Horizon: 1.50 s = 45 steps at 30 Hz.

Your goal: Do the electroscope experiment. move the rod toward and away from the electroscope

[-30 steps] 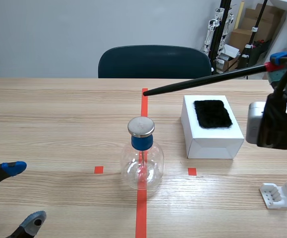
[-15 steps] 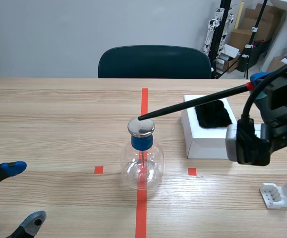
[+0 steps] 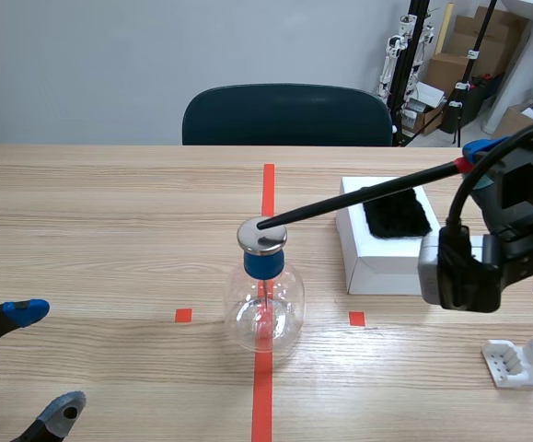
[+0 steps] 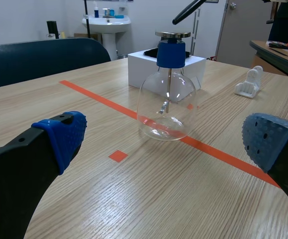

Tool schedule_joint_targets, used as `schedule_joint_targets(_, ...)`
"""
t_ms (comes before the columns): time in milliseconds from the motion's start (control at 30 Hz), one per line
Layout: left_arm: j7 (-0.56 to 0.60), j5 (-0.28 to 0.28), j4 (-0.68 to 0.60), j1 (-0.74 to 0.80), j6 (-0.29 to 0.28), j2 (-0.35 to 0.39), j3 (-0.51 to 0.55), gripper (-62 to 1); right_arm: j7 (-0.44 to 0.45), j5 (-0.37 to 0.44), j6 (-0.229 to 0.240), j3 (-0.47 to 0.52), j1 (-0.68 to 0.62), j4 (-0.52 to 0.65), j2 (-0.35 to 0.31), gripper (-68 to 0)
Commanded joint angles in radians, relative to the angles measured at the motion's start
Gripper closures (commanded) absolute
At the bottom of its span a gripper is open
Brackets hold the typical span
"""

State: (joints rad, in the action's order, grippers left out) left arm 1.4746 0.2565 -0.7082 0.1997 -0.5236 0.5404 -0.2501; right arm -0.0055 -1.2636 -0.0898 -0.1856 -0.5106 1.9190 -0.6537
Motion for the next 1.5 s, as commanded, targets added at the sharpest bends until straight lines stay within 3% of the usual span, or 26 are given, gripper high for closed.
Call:
schedule_joint_targets(0, 0.018, -0.013, -0.005, 0.0, 0.005, 0.012, 0.007, -62.3, -0.008, 0.012, -0.019, 0.01, 0.012, 0.013, -0.002, -3.7)
schedule_joint_targets(167, 0.018, -0.013, -0.005, 0.0, 0.005, 0.012, 0.007, -62.3, -0.008, 0.069, -0.022, 0.034, 0.006, 0.053, -0.003, -3.7)
schedule_joint_targets(567, 0.018, -0.013, -0.005, 0.0, 0.005, 0.012, 0.007, -62.3, -0.006, 0.455, -0.022, 0.227, -0.191, 0.306, -0.002, -3.7)
schedule_joint_targets(700, 0.017, -0.012, -0.005, 0.0, 0.005, 0.012, 0.007, -62.3, -0.001, 0.532, -0.023, 0.256, -0.298, 0.365, -0.002, -3.7)
schedule_joint_targets(933, 0.017, -0.012, -0.005, 0.0, 0.005, 0.012, 0.007, -62.3, 0.042, 0.559, -0.027, 0.259, -0.471, 0.42, 0.035, -3.7)
schedule_joint_targets(1233, 0.018, -0.012, -0.005, 0.0, 0.005, 0.012, 0.007, -62.3, 0.195, 0.55, -0.077, 0.259, -0.655, 0.442, 0.132, -3.7)
schedule_joint_targets(1467, 0.017, -0.012, -0.005, 0.0, 0.005, 0.012, 0.007, -62.3, 0.227, 0.531, -0.082, 0.258, -0.711, 0.442, 0.15, -3.7)
